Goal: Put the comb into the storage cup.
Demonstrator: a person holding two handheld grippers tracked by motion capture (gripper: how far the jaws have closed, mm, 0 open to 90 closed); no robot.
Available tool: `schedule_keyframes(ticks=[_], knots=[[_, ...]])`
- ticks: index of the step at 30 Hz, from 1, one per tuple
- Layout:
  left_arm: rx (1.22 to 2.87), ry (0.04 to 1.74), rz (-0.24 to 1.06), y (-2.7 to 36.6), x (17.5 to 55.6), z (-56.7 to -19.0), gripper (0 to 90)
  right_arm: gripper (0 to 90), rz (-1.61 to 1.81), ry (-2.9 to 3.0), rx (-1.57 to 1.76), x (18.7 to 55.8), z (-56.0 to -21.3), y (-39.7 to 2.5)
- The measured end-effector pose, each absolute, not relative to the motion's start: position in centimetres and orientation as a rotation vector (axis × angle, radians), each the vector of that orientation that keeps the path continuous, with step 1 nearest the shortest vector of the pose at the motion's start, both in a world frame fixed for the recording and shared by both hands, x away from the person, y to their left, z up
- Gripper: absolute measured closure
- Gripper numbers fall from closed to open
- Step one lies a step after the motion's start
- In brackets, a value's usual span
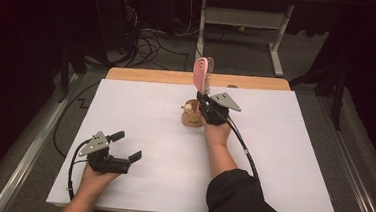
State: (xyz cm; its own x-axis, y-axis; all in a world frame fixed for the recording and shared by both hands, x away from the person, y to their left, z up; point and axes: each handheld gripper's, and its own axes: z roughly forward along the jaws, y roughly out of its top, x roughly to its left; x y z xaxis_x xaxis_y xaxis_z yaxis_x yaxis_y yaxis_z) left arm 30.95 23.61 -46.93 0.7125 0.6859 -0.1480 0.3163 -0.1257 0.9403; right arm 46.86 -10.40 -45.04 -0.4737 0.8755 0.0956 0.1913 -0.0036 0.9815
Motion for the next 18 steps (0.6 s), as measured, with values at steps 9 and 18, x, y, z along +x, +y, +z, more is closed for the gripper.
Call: schedule_keyframes(ticks=[9,18], knots=[[1.724,0.803,0.384,23.51,30.96,-46.95,0.0,81.2,1.509,1.715,1.115,46.65,-45.67,-10.68],[1.731,0.804,0.382,23.46,31.00,-47.02,0.0,80.9,1.513,1.711,1.123,46.42,-45.73,-10.80]])
